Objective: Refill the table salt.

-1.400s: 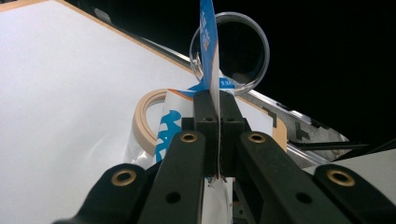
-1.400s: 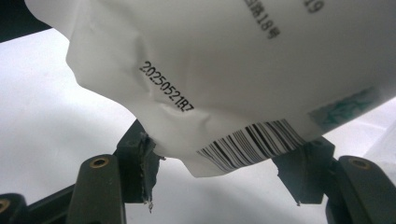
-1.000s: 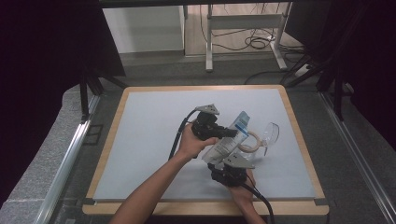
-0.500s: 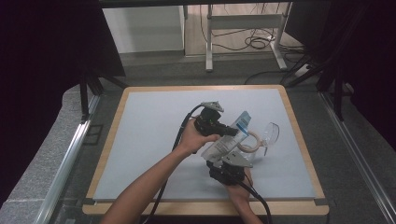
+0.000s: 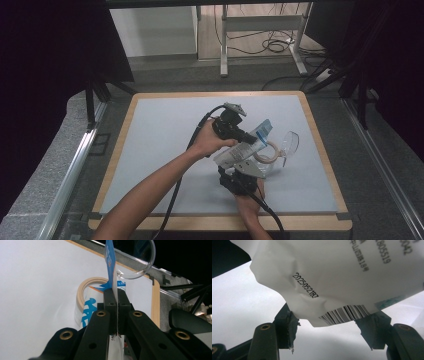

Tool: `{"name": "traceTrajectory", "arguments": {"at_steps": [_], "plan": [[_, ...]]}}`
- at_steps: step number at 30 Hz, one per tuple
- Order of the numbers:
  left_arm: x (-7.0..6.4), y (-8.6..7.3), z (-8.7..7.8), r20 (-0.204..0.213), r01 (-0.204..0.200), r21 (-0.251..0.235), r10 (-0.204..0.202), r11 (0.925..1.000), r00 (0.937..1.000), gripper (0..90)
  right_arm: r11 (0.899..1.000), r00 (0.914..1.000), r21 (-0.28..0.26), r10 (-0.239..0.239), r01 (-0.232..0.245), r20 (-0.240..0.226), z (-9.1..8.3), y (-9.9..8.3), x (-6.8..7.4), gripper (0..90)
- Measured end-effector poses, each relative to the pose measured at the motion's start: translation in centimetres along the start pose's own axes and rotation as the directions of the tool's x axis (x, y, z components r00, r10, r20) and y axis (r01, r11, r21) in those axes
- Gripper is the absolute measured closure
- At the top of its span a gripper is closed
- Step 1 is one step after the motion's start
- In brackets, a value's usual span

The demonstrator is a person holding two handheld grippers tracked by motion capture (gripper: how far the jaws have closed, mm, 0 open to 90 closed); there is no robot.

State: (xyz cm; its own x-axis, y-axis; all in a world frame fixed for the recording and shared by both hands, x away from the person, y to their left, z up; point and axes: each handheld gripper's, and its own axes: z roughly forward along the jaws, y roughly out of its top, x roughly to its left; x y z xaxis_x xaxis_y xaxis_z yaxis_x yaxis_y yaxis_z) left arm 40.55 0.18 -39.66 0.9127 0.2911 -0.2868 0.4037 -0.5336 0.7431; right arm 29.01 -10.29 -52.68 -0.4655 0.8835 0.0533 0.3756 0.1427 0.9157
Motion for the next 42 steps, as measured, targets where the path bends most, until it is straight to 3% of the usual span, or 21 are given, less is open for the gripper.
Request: {"name": "traceTrajectory", "arguments": {"at_steps": [6,13,34,42], "plan": [[0.6,0.1,0.1,0.023,0.012,0.003,-0.012,0.9999,0.9997,90.0,1.0,0.9998,-0.002,0.002,-0.002,0.021,-0.1,0.0,0.1,38.1],[0.9,0.0,0.1,0.014,0.026,0.014,-0.027,0.9996,0.9995,90.0,1.0,0.9997,-0.01,0.012,-0.012,0.024,0.0,-0.2,0.3,38.3],[0.2,1.1,0.5,0.003,0.0,0.057,0.0,0.9983,1.0,90.0,0.999,0.9995,-0.039,0.007,-0.006,0.032,-0.5,-0.2,0.1,39.0],[-0.7,1.0,0.0,0.024,-0.007,0.033,0.006,0.9994,0.9997,90.0,0.999,0.9996,-0.052,-0.016,0.017,0.025,-0.5,-0.2,-0.4,38.5]]}}
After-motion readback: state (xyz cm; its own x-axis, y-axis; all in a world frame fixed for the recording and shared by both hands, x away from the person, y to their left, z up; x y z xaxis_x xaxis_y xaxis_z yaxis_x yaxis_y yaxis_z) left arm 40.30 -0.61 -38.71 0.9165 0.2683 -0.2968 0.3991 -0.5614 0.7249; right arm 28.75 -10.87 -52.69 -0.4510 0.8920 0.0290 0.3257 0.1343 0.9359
